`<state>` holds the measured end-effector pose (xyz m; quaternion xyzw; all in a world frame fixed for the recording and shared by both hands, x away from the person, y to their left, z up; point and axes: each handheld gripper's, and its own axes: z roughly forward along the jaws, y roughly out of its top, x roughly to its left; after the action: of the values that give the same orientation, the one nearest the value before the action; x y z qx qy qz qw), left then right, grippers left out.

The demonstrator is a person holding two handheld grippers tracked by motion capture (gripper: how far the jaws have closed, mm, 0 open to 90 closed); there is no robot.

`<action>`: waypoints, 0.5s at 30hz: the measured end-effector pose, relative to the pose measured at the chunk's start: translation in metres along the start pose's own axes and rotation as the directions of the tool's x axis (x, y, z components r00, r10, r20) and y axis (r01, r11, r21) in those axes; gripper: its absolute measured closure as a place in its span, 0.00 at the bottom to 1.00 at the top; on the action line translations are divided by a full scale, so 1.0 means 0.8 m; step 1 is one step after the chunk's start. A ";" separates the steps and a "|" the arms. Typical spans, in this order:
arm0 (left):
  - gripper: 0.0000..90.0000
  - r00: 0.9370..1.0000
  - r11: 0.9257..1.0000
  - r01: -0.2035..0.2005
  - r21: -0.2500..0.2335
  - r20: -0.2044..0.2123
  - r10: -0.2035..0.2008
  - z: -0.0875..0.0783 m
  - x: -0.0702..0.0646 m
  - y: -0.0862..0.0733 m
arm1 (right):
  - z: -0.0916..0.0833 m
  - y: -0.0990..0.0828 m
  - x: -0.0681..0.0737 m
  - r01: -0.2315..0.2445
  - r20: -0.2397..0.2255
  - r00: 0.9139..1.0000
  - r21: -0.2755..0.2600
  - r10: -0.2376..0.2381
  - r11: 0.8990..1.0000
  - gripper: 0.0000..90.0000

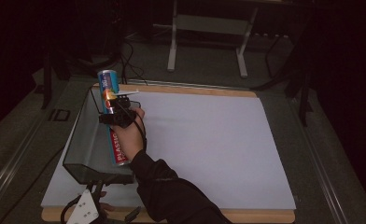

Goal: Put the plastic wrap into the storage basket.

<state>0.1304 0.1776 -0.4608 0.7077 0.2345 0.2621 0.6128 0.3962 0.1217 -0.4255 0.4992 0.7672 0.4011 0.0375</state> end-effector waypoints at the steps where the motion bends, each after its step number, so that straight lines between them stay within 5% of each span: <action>1: 0.01 1.000 1.000 -0.001 -0.001 0.001 0.001 0.000 0.000 0.000 | 0.002 -0.004 -0.001 0.000 -0.002 1.000 0.008 0.000 1.000 0.35; 15: 0.01 1.000 1.000 0.000 0.003 0.009 0.000 0.002 -0.001 0.000 | 0.018 -0.040 -0.009 -0.042 0.030 0.999 0.064 0.040 0.997 0.35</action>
<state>0.1306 0.1761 -0.4608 0.7098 0.2324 0.2587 0.6126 0.3824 0.1186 -0.4583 0.5213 0.7687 0.3697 0.0240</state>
